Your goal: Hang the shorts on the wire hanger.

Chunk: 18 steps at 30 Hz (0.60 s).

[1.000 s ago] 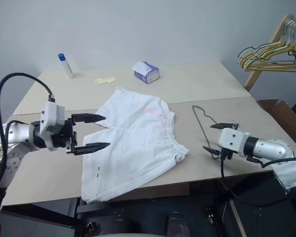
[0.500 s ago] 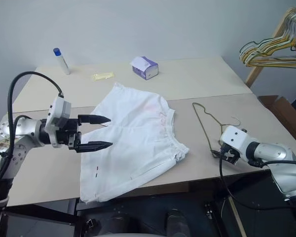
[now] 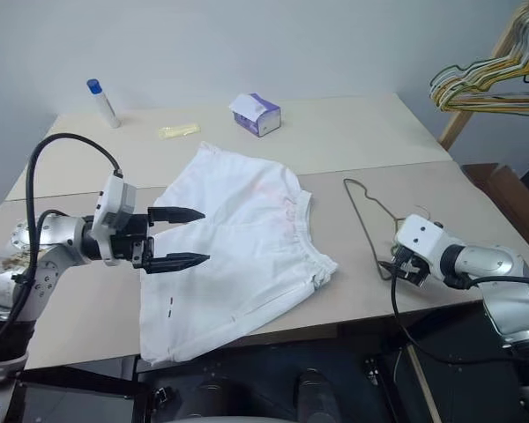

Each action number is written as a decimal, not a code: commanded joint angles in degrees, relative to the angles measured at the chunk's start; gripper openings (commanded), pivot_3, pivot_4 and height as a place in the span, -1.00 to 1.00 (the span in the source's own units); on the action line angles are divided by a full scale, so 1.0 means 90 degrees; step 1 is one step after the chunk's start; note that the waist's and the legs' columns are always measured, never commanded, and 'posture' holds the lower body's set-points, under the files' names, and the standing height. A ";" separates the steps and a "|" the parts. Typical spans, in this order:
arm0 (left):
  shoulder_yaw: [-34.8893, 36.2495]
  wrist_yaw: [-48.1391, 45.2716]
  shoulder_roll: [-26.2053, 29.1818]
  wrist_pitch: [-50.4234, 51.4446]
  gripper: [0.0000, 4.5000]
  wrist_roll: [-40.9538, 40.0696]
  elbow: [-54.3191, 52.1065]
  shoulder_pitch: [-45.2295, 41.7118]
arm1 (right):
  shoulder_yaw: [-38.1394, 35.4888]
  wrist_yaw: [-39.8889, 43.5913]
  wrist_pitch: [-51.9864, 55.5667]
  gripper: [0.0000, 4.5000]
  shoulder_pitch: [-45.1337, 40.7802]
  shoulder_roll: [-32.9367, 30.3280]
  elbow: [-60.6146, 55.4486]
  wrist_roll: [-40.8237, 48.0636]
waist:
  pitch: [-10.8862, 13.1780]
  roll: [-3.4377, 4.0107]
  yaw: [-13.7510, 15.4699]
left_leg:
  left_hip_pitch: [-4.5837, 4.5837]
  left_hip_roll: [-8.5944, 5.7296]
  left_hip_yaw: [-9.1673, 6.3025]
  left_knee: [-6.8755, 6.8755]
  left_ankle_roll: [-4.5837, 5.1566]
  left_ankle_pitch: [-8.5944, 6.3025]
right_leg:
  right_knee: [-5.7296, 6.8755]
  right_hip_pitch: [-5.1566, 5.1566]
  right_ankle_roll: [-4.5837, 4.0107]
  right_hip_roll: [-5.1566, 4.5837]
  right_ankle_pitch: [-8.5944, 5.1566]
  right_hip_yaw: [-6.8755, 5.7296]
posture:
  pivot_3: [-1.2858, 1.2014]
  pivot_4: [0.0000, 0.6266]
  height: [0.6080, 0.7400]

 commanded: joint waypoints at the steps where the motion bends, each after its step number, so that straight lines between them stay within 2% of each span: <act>1: 0.0265 -0.0018 0.0049 -0.0115 0.99 -0.0044 -0.0038 -0.0339 | -0.0301 -0.0023 0.0609 1.00 -0.0174 0.0056 -0.0116 0.0080 | 0.0000 0.0000 0.0015 | -0.0001 -0.0001 0.0000 0.0002 0.0001 -0.0001 | 0.0000 0.0000 0.0001 -0.0002 -0.0001 0.0000 | 0.04 -0.77 1.00; 9: 0.0185 -0.0293 -0.0021 -0.0047 0.99 -0.0169 -0.0278 -0.0426 | -0.0196 -0.0367 0.3867 1.00 -0.1160 0.0320 -0.0225 0.0340 | 0.0000 0.0000 -0.0020 | 0.0001 0.0000 -0.0001 0.0004 0.0002 -0.0002 | 0.0005 0.0001 0.0000 -0.0002 -0.0001 -0.0002 | 0.05 -0.76 1.00; 17: 0.0057 -0.0176 -0.0284 -0.0058 0.99 -0.0090 -0.0400 -0.0359 | 0.0308 -0.0370 0.4655 1.00 -0.1514 0.0533 0.0155 0.0213 | 0.0000 0.0000 -0.0012 | -0.0005 -0.0004 -0.0001 0.0004 0.0007 -0.0006 | -0.0003 0.0001 -0.0008 -0.0003 0.0009 -0.0004 | 0.04 -0.75 1.00; 18: 0.0047 -0.0169 -0.0305 -0.0061 1.00 -0.0082 -0.0418 -0.0348 | 0.0384 -0.0390 0.4685 0.92 -0.1567 0.0568 0.0260 0.0169 | 0.0000 0.0000 -0.0019 | -0.0005 -0.0004 0.0000 0.0004 0.0007 -0.0006 | -0.0005 0.0001 -0.0007 -0.0003 0.0009 -0.0003 | 0.04 -0.75 1.00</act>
